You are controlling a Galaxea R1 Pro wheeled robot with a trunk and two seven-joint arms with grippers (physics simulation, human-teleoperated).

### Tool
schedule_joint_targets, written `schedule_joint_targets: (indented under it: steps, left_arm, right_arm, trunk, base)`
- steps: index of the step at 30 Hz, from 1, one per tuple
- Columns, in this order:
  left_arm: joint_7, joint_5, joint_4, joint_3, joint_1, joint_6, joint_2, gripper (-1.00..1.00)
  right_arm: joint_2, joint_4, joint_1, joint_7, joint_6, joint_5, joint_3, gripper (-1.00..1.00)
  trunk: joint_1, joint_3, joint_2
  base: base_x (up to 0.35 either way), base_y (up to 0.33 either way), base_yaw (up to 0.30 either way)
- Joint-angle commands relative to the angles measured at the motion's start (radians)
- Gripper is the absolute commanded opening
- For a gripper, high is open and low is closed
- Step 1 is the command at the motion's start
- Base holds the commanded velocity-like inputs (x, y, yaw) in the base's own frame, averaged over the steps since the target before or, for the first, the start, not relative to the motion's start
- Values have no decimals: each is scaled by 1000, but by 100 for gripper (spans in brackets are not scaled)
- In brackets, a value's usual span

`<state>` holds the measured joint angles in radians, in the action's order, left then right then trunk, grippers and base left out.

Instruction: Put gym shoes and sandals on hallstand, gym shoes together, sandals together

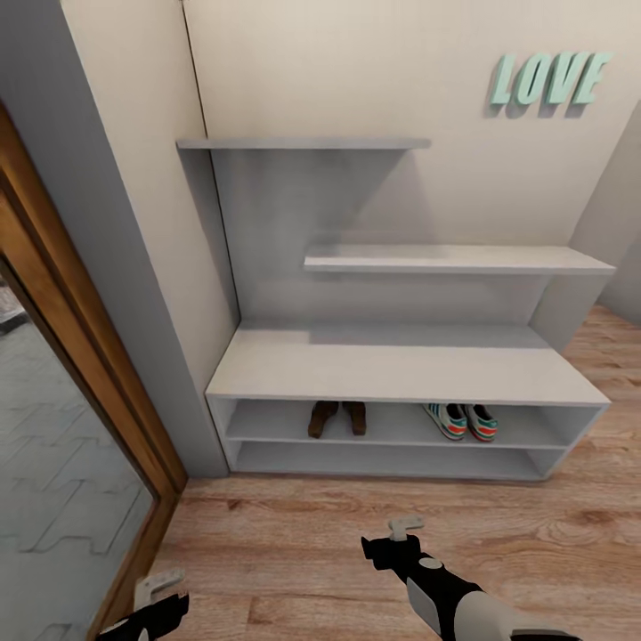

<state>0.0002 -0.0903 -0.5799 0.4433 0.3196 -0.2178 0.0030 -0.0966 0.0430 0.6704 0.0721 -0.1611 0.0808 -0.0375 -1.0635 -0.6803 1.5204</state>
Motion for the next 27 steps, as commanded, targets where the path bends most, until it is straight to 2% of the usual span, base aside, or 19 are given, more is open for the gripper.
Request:
schedule_joint_targets:
  steps: [1,12,21,27]
  left_arm:
    - [0,0,6,0,0,0,0,100]
    - [-2,1,80,0,0,0,0,100]
    - [-2,0,279,0,-1,0,0,100]
    - [-2,2,326,0,-13,0,0,100]
  right_arm:
    - [0,0,0,0,0,0,0,100]
    - [1,1,0,-1,0,0,0,100]
    - [1,1,0,0,0,0,0,100]
    - [1,1,0,0,0,0,0,100]
  trunk:
    - [4,3,-7]
    - [46,38,-84]
    - [81,66,-147]
    - [104,85,-189]
  base:
    - [0,0,0]
    - [0,0,0]
    - [0,0,0]
    - [0,0,0]
